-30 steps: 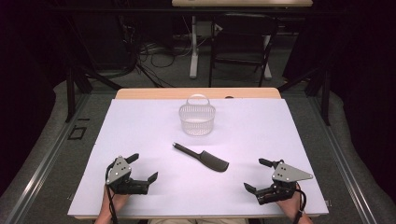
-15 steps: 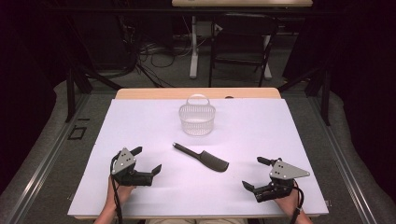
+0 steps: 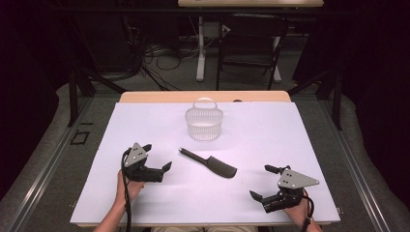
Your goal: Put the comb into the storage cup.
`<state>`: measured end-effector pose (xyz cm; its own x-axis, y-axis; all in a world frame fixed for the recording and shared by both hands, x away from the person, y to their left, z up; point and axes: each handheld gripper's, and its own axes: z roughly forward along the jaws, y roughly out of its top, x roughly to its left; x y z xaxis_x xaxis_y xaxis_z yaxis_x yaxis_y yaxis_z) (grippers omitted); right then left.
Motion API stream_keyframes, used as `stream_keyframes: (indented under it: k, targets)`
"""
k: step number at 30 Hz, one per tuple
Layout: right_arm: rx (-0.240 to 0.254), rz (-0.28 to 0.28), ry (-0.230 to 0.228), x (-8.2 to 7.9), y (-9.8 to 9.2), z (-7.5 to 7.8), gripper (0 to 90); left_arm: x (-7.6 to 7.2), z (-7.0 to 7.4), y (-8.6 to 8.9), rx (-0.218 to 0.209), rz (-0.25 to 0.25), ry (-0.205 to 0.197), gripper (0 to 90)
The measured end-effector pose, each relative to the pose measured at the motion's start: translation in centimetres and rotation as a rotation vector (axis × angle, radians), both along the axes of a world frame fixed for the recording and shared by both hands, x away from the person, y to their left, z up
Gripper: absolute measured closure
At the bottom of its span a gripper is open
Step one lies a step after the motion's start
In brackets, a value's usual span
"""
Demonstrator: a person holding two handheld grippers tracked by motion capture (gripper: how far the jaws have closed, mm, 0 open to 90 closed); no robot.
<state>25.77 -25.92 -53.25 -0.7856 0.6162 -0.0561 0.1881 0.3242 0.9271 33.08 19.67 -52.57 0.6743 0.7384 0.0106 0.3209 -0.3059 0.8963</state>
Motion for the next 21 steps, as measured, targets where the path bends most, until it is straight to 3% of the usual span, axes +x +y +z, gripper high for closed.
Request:
stream_keyframes:
  k: [21]
  targets:
    - [-0.003,0.014,0.006,0.3,0.3,-0.1,0.5,2.8,0.7,-2.3,0.039,-0.022,0.033,0.1]
